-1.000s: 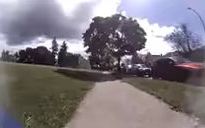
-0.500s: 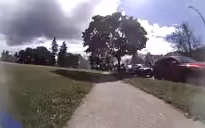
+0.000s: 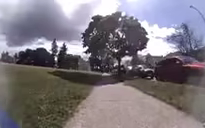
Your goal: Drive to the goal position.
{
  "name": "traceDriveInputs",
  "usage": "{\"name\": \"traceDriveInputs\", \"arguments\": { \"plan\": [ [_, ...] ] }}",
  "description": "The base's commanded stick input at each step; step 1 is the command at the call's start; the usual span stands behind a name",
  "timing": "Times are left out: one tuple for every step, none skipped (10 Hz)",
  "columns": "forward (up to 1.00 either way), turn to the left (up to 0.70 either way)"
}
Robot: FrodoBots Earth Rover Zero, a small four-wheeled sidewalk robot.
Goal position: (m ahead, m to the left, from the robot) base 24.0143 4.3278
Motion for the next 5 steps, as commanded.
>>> {"name": "traceDriveInputs", "arguments": {
  "plan": [
    [0.70, 0.00],
    [0.70, 0.00],
    [0.70, 0.00],
    [0.70, 0.00],
    [0.70, 0.00]
  ]
}}
